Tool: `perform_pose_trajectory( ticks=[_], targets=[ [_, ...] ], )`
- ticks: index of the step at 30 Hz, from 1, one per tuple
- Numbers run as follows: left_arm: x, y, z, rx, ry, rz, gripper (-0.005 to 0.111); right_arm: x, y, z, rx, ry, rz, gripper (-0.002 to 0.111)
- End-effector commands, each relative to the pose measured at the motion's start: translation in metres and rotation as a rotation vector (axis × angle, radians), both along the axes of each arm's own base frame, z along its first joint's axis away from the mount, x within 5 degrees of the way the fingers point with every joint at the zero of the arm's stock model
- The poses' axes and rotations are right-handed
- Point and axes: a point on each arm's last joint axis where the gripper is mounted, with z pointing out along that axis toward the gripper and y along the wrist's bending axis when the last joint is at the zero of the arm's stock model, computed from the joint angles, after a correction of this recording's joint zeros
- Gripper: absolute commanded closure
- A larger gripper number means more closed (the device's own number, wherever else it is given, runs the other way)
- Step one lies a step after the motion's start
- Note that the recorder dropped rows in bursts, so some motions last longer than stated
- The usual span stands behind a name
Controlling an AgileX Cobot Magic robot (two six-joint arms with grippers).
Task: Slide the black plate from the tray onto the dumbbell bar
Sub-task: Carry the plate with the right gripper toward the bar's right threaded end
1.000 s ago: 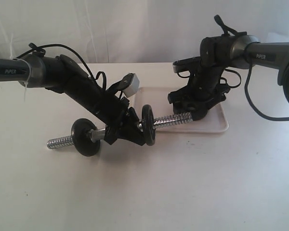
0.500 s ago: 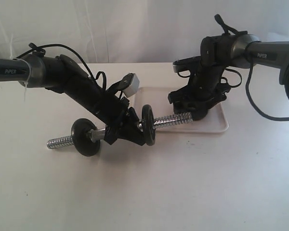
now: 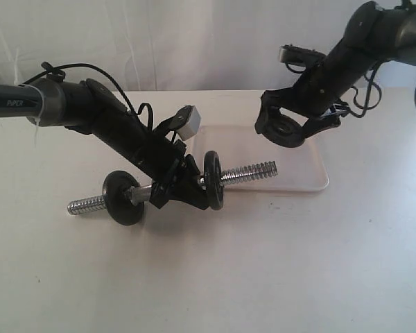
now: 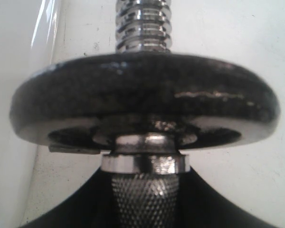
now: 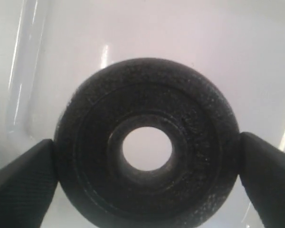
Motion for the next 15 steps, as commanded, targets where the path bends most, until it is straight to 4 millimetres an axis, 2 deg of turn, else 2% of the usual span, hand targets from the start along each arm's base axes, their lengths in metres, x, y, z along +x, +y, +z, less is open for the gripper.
perform_pose_trajectory(
  ticks=[1,6,12,15],
  targets=[
    [-0.004,-0.002,0.014,-0.087,0.058,-0.012,0.107,-0.001,-0.017,0.023,0.136,-0.038,0.021,0.108],
    [-0.004,-0.002,0.014,-0.087,0.058,-0.012,0.107,-0.001,-0.032,0.029,0.35,-0.053,0.036,0.108],
    [-0.004,-0.002,0.014,-0.087,0.058,-0.012,0.107,-0.006,-0.051,0.022,0.428,-0.04,0.051,0.108],
    [-0.004,-0.002,0.013,-0.086,0.056,-0.01,0.107,-0.011,-0.059,0.022,0.543,-0.034,0.073,0.108]
  ],
)
